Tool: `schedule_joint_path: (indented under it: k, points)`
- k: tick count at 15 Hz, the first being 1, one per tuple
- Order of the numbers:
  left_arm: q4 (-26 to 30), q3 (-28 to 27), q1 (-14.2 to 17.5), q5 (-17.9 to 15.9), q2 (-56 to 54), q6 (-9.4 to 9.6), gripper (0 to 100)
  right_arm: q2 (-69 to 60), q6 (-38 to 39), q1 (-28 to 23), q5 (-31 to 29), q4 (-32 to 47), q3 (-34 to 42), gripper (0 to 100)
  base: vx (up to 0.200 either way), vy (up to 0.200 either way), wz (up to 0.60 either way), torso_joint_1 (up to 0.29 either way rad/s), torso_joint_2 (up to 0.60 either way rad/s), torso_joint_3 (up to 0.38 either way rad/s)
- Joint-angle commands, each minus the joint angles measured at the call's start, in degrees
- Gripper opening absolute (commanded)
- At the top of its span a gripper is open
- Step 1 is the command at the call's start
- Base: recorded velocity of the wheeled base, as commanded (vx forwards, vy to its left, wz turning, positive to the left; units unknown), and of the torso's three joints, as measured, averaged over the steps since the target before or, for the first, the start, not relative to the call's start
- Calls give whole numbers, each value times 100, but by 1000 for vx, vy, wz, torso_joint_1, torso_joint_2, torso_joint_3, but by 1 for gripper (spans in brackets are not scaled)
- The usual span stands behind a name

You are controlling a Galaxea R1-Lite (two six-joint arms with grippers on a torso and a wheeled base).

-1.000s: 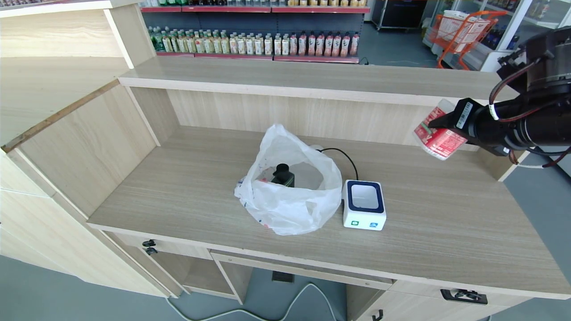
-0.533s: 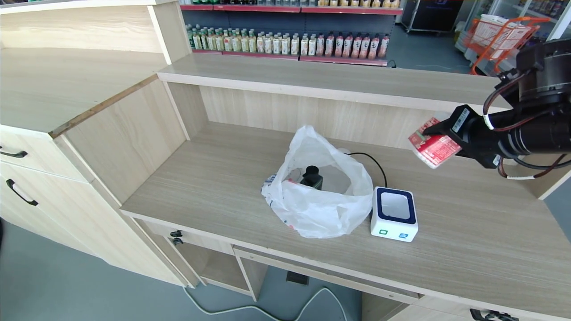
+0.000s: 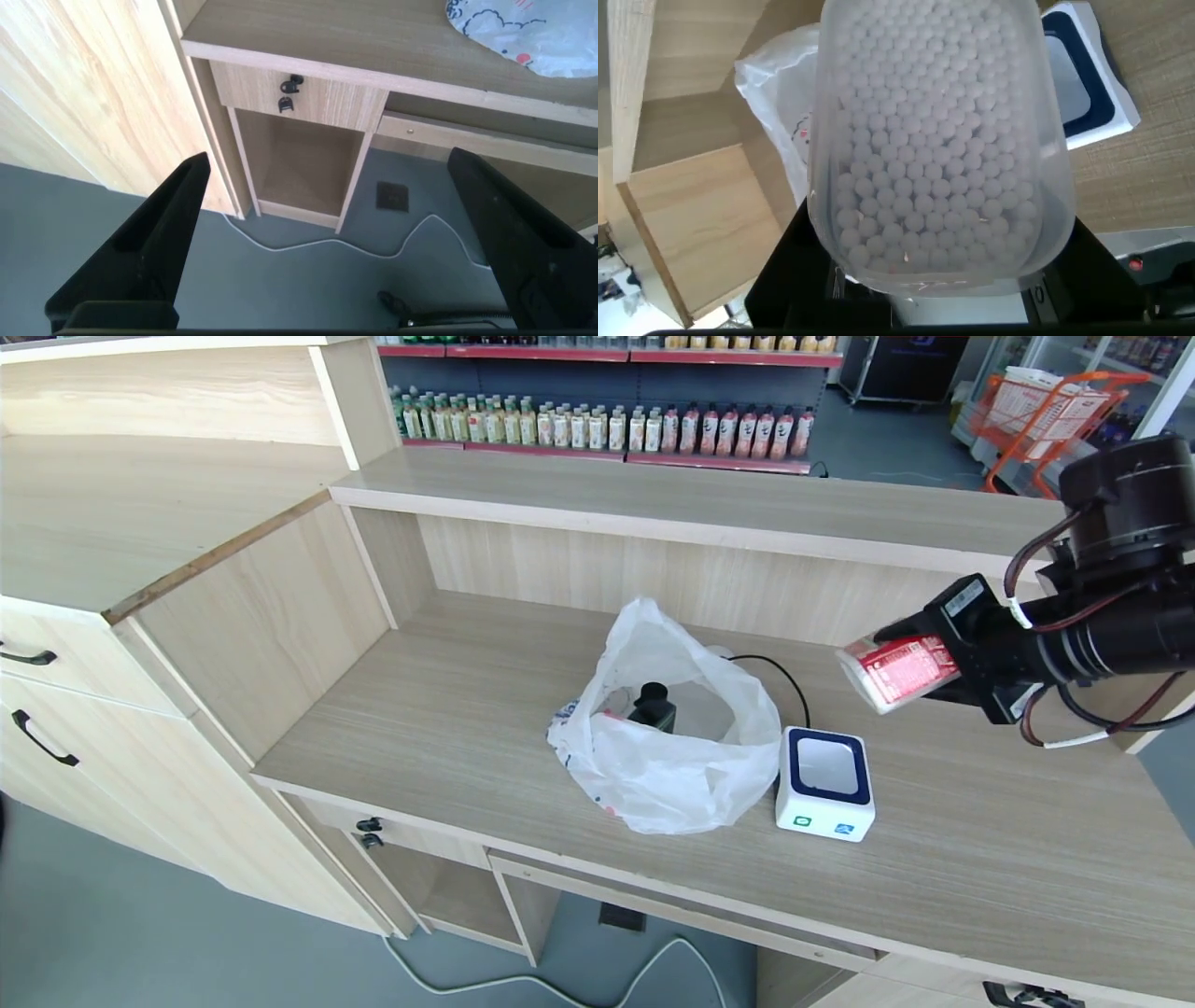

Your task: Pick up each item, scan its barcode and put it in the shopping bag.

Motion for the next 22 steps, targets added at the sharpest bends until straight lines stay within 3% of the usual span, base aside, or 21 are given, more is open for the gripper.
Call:
schedule_joint_path:
  k: [1,6,22]
  points:
    - [-1,0,-2,1,-2,-4,100,329,52,-90,247,241,-64,0,0,0,0,0,0,0]
    - [-1,0,-2,1,-2,-4,100,663,149,-275,388,760,-143,0,0,0,0,0,0,0]
    - [-1,0,-2,1,-2,-4,100,838,131,-337,405,716,130,0,0,0,0,0,0,0]
